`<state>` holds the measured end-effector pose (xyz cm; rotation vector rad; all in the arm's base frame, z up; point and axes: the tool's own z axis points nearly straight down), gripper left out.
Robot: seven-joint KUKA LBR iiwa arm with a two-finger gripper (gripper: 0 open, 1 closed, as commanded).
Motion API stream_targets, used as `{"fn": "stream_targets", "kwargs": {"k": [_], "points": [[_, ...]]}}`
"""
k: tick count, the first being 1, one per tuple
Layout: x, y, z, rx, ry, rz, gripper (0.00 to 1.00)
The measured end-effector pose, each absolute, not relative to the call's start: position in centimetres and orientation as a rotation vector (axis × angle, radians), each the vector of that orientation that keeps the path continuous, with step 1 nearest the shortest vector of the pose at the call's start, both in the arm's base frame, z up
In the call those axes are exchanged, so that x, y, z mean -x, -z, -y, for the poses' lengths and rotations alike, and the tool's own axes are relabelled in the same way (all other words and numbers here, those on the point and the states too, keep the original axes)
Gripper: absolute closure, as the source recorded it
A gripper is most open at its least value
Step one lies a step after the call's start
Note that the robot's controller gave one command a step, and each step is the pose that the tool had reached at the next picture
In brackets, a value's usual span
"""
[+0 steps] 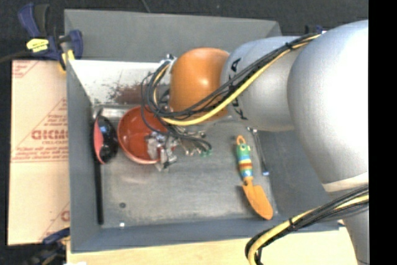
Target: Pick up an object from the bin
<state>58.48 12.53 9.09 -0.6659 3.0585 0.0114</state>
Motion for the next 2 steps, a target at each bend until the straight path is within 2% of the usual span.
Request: {"fn": "stream_targets", "kwargs": {"k": [2], "points": [[-58.48,-9.09,-12.53,0.664,-0.011,-3.059,1.0]]}}
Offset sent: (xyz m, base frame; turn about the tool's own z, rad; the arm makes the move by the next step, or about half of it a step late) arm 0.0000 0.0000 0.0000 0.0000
